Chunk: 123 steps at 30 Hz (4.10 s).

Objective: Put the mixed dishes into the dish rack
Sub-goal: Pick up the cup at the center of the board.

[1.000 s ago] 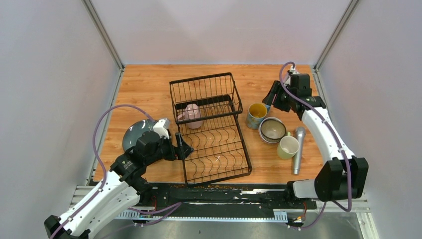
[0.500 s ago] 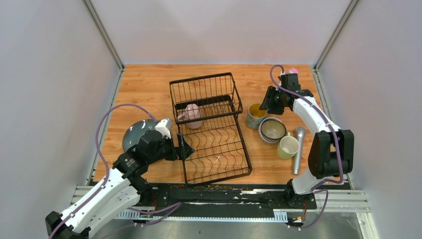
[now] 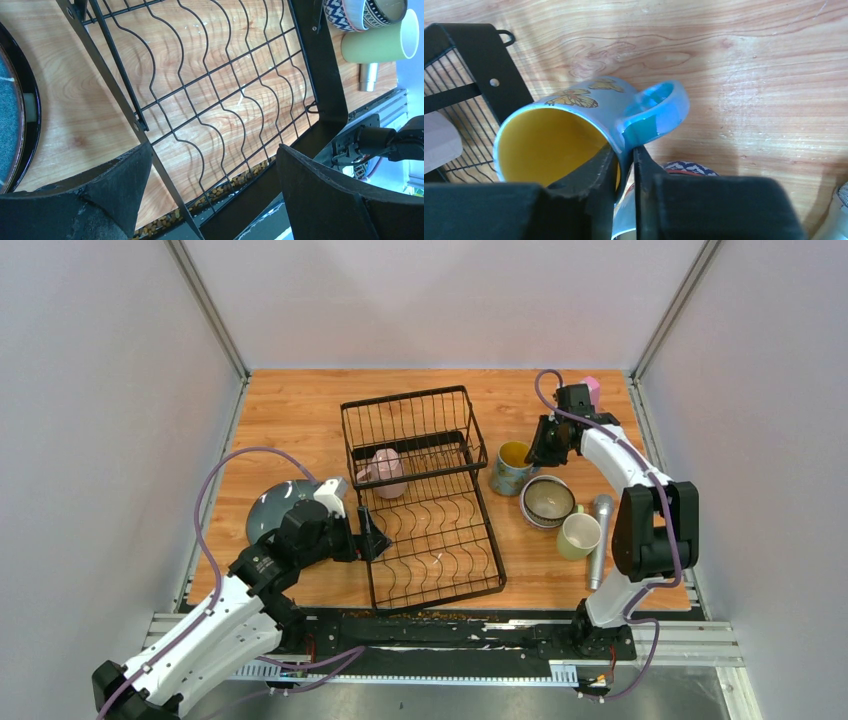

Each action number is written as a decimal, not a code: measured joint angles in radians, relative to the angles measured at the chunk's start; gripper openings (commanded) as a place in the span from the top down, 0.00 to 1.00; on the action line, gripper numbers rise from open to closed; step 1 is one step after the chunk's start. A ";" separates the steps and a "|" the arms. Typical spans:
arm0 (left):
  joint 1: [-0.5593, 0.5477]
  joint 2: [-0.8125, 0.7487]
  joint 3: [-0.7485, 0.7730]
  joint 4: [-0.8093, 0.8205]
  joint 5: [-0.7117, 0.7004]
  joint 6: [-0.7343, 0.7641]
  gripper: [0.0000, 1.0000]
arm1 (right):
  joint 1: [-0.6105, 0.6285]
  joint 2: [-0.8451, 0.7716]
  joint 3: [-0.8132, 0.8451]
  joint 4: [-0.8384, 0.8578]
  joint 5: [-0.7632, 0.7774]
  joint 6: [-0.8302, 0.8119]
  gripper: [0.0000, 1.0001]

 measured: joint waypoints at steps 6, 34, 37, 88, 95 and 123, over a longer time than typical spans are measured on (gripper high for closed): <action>0.000 0.009 0.002 0.001 0.009 -0.001 0.00 | 0.000 0.022 0.005 -0.002 0.019 -0.003 1.00; 0.000 -0.122 -0.012 0.069 0.016 -0.001 0.00 | -0.071 -0.492 -0.237 0.085 0.045 0.201 1.00; 0.000 -0.128 -0.012 0.079 0.015 0.001 0.00 | -0.074 -0.650 -0.297 0.085 0.074 0.231 1.00; -0.351 0.161 0.008 0.718 0.108 0.298 0.00 | 0.019 -0.843 -0.733 0.340 -0.900 0.707 1.00; -0.423 0.169 -0.008 0.794 0.062 0.392 0.00 | 0.085 -0.824 -0.736 0.404 -0.910 0.749 1.00; -0.452 0.129 -0.132 1.014 0.005 0.558 0.00 | 0.185 -0.783 -0.792 0.710 -0.943 0.893 1.00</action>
